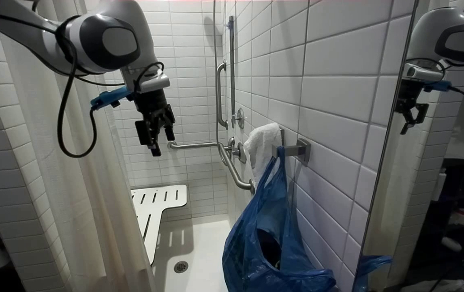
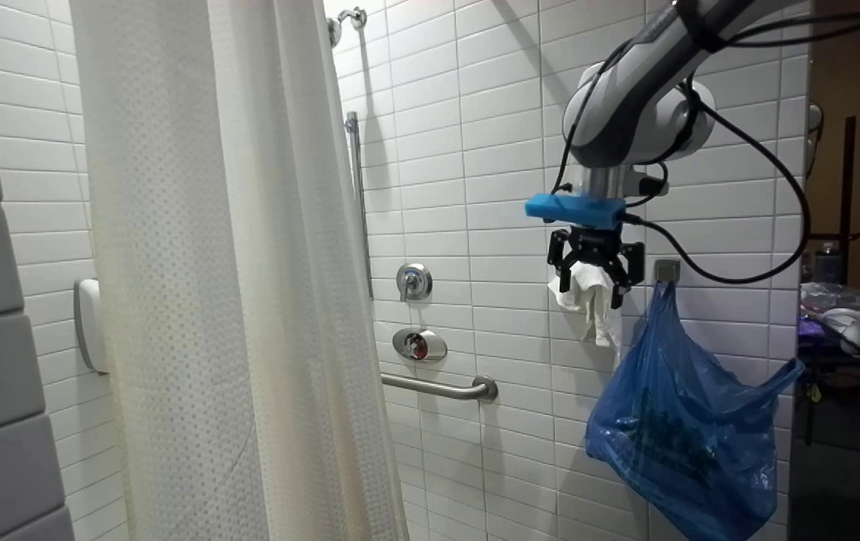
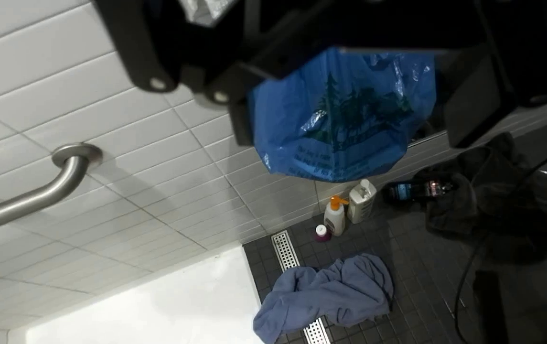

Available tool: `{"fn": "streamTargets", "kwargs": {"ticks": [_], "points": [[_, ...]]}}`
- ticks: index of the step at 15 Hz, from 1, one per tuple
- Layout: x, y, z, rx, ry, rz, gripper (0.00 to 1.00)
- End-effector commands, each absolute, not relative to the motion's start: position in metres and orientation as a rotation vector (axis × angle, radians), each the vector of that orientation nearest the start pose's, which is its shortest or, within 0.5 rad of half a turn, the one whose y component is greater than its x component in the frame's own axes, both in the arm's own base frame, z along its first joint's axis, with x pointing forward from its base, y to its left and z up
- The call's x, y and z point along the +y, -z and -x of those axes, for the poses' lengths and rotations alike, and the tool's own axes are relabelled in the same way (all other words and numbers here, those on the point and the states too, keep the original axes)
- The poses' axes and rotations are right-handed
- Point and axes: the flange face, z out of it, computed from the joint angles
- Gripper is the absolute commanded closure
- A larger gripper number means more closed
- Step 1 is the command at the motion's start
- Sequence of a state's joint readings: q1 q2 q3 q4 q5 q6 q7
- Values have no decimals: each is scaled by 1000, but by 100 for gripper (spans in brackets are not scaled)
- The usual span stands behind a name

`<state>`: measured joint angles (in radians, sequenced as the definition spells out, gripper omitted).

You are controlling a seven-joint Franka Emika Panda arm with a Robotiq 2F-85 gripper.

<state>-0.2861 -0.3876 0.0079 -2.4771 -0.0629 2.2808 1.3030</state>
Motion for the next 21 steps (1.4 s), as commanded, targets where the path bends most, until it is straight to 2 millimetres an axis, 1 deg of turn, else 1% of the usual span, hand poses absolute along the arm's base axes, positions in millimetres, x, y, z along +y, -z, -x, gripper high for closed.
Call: {"fn": "streamTargets", "kwargs": {"ticks": [1,2,5,7,8,10,17,18,21], "points": [[-149,-450,-420,2270,259,2014,0],[-156,-448,-421,2290,248,1967,0],[-179,-445,-412,2341,212,1849,0],[-188,-444,-411,2316,188,1827,0],[-182,-443,-406,2325,200,1865,0],[-188,-442,-405,2330,189,1837,0],[-189,-442,-406,2329,189,1835,0],[-189,-442,-408,2342,205,1817,0],[-199,-449,-419,2399,411,1606,0]]}}
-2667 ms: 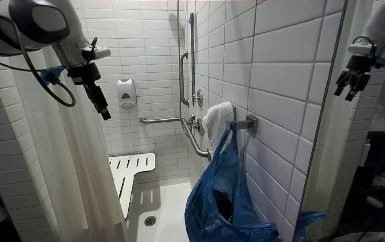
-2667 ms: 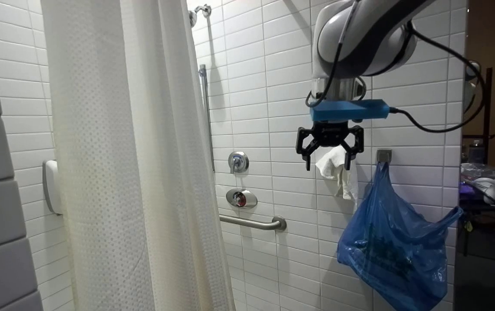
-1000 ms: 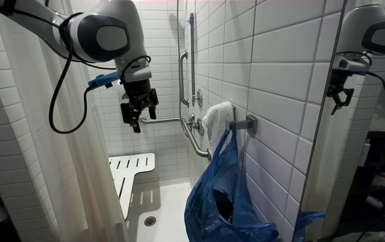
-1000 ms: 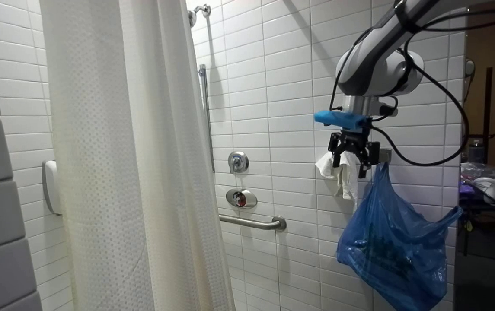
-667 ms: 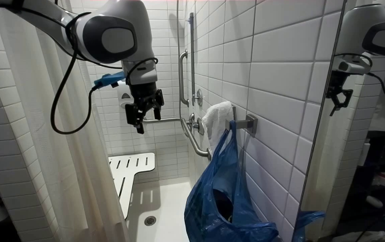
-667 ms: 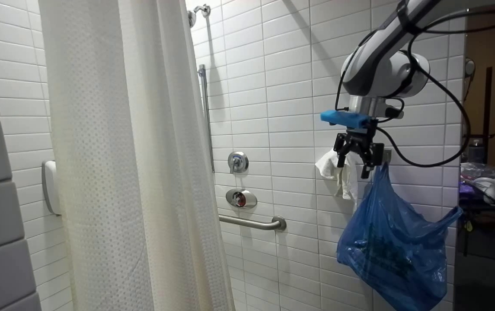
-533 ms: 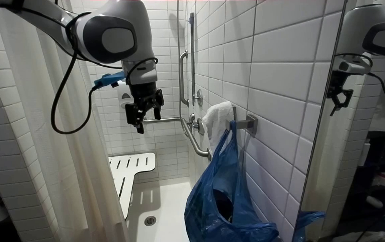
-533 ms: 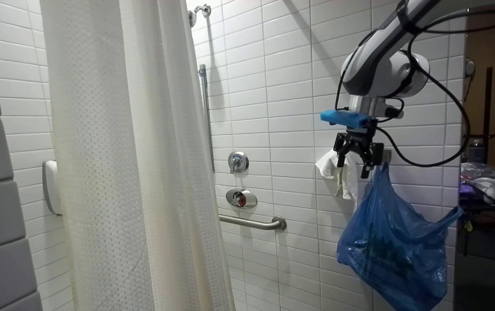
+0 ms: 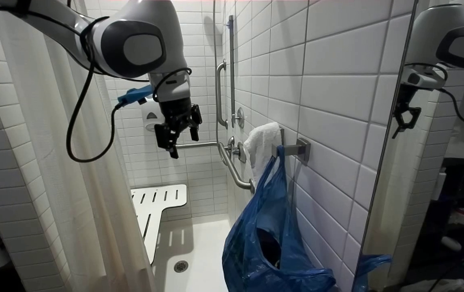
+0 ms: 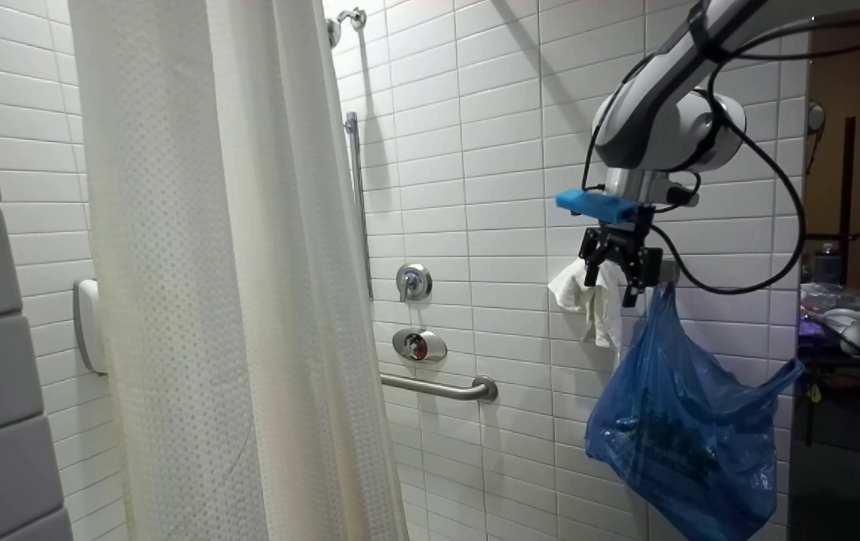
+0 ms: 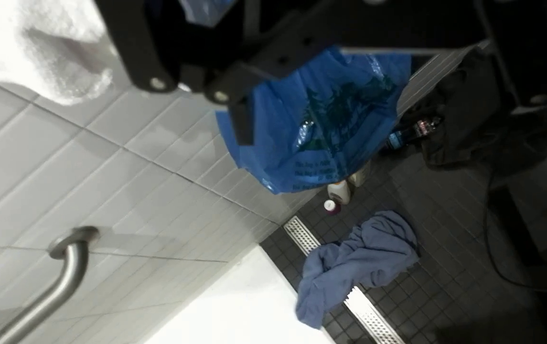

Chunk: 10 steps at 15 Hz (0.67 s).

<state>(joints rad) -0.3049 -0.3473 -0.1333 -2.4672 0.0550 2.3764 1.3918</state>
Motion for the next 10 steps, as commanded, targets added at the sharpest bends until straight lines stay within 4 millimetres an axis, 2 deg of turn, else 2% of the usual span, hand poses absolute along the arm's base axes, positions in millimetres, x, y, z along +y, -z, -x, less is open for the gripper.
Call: {"fn": "streamTargets", "kwargs": {"ticks": [1,5,10], "points": [[-203,-449,-423,2404,475,1551,0],[-215,-443,-439,2390,733,1387,0],[-235,-424,-449,2345,933,1338,0]]}}
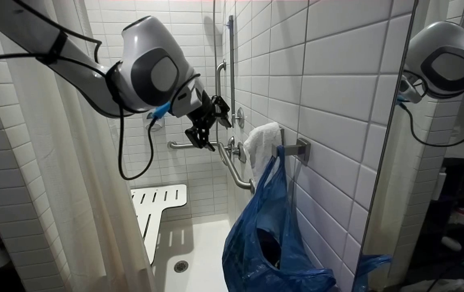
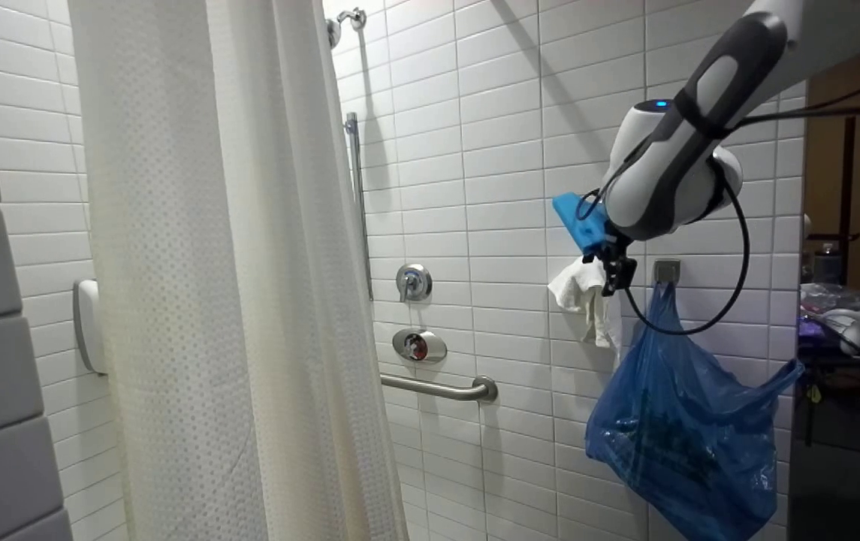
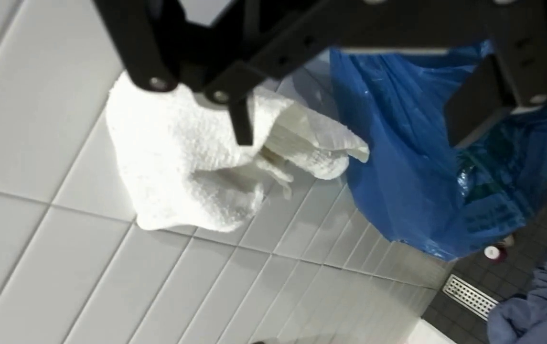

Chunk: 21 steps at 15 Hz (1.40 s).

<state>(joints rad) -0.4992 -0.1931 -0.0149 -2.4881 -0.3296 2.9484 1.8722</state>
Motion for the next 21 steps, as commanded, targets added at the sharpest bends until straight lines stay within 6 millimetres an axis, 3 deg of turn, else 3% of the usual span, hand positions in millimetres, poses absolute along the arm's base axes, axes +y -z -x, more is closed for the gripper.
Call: {"fn": "streamTargets", "kwargs": {"ticks": [1,7,12,13,18,21], "points": [[-240,-423,-450,2338,962,1331,0],[-268,-435,-449,2348,1127,1265,0],[-256,-446,-453,2276,1260,1295,0],[-257,-463,-455,2260,1279,1311,0],[-260,-500,-471,2197,1352,1266,0],[-257,-498,-475,2192,1366,1298,0]]}}
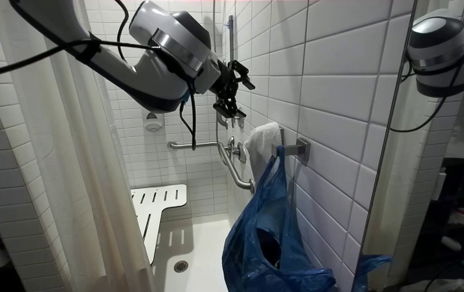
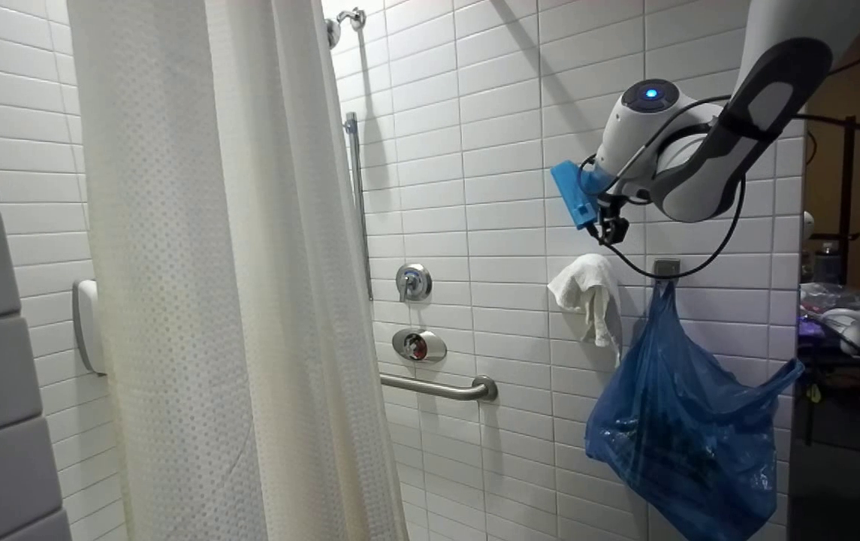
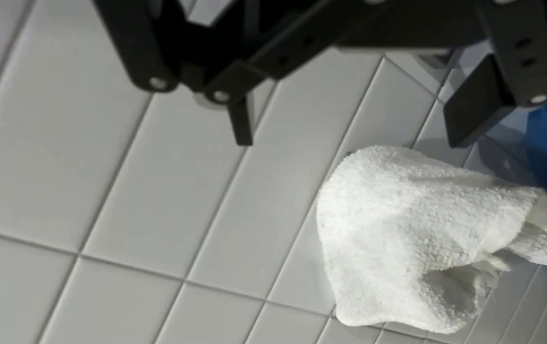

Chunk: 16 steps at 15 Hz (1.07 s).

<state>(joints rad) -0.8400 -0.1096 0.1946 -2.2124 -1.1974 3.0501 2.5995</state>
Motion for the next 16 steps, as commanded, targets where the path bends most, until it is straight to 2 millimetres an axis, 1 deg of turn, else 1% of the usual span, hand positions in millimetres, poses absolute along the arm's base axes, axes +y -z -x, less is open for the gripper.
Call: {"fn": "streamTargets", "kwargs": {"ticks": [1,2,3,6,15,16], "points": [[-252,-490,-476,2192,1353,1331,0],[-246,-478,-475,2184,1338,1374,0],[-254,-489,-475,2186,1343,1324,0],[-246,-477,-476,2190,1317,1358,0],[-247,-476,-476,2192,1317,1361,0],[-244,-477,-477,2190,1329,1364,0]]}}
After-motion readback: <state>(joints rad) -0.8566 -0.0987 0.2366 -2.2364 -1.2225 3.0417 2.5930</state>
